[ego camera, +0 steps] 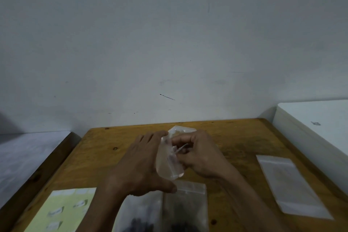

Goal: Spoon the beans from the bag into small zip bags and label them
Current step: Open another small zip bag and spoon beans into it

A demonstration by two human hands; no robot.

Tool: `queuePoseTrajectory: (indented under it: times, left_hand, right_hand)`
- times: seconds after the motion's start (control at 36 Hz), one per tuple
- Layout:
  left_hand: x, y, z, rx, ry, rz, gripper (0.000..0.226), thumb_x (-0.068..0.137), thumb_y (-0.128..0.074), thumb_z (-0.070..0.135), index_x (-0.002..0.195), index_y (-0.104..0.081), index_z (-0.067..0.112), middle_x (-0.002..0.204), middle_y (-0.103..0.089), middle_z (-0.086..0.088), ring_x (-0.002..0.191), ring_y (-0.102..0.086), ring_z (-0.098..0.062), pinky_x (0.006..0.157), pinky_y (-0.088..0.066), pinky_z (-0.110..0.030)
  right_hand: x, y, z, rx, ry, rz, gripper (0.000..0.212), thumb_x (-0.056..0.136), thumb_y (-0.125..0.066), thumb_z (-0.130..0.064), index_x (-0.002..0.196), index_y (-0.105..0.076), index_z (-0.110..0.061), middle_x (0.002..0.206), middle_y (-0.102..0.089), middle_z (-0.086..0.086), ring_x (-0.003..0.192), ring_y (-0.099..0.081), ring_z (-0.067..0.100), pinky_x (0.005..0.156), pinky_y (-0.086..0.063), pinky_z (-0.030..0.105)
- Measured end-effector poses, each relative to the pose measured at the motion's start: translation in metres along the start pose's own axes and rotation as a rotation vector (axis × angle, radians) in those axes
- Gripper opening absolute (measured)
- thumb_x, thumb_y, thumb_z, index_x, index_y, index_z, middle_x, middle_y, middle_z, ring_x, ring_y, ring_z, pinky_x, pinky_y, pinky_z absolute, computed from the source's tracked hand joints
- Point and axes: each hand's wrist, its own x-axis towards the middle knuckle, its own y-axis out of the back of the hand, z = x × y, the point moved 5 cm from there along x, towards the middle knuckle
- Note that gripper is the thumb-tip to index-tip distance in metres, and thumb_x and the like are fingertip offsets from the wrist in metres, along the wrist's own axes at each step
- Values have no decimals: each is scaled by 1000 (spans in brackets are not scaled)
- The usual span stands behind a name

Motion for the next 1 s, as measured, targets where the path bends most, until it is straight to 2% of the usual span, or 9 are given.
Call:
queuePoseTrajectory:
  times: [0.11, 0.22, 0.31, 0.39, 0.5, 0.58, 0.69, 0.78, 1.0]
  left_hand:
    - [4, -1, -6, 36, 21, 57, 113, 63, -82, 61, 150, -13, 38, 145, -32, 17, 126, -33, -8, 106, -39, -30]
    - [7, -1, -7, -45, 11, 45, 117, 58, -85, 63, 149, -15, 39, 132, -25, 27, 122, -31, -3, 105, -36, -25]
    - [9, -2, -6, -107, 11, 38, 121, 53, -87, 63, 147, -15, 38, 134, -26, 26, 121, -33, -2, 97, -36, -20]
    - [12, -5, -6, -167, 27, 44, 119, 52, -89, 60, 146, -19, 38, 134, -30, 24, 120, -39, -4, 89, -39, -17]
    - [16, -7, -7, -95, 11, 56, 115, 51, -84, 66, 143, -21, 38, 128, -28, 26, 116, -35, -4, 96, -42, -23]
    - [19, -6, -6, -58, -2, 81, 111, 50, -81, 69, 140, -23, 38, 124, -29, 26, 112, -32, -3, 95, -41, -23]
    - [22, -4, -5, -65, -24, 97, 103, 50, -84, 64, 132, -25, 41, 119, -30, 28, 109, -32, -1, 91, -41, -19]
    - [22, -5, -7, -68, -28, 91, 95, 52, -85, 61, 125, -25, 44, 114, -27, 35, 107, -33, 1, 90, -44, -20]
    - [19, -4, -27, -114, 44, 151, 97, 51, -87, 58, 130, -33, 40, 123, -38, 23, 111, -39, -3, 91, -48, -26]
  right_hand:
    - [0, 4, -4, -150, 35, 77, 30, 89, -71, -10, 114, -76, -25, 104, -76, -9, 83, -66, -2, 75, -60, 19]
    - [-1, 5, -6, -171, 71, 76, 33, 91, -69, -14, 123, -71, -25, 104, -72, -13, 78, -61, -12, 65, -50, 6]
    - [1, 4, -5, -140, 63, 49, 37, 89, -70, -11, 125, -70, -21, 102, -70, -14, 77, -58, -18, 64, -47, 6]
    - [4, 6, -2, -138, 42, 34, 42, 82, -75, -5, 122, -71, -18, 89, -66, -16, 71, -59, -10, 63, -47, 10]
    - [6, 7, 1, -177, 3, 0, 46, 81, -72, 1, 122, -71, -19, 90, -72, -5, 74, -63, 4, 63, -48, 12]
    - [7, 8, 0, -197, -7, 0, 39, 84, -70, -2, 119, -74, -21, 84, -68, -13, 73, -62, 2, 61, -47, 9]
    - [7, 5, -3, -288, 42, -50, 37, 85, -74, -14, 121, -73, -24, 121, -68, -7, 75, -51, -8, 65, -41, 7]
    - [7, 6, -3, -313, 43, -43, 41, 85, -75, -14, 125, -70, -24, 133, -62, -7, 76, -49, -8, 66, -40, 7]
    - [4, 23, 9, -163, 26, 198, 13, 89, -73, -29, 100, -78, -30, 107, -69, -16, 86, -63, -2, 64, -49, 11]
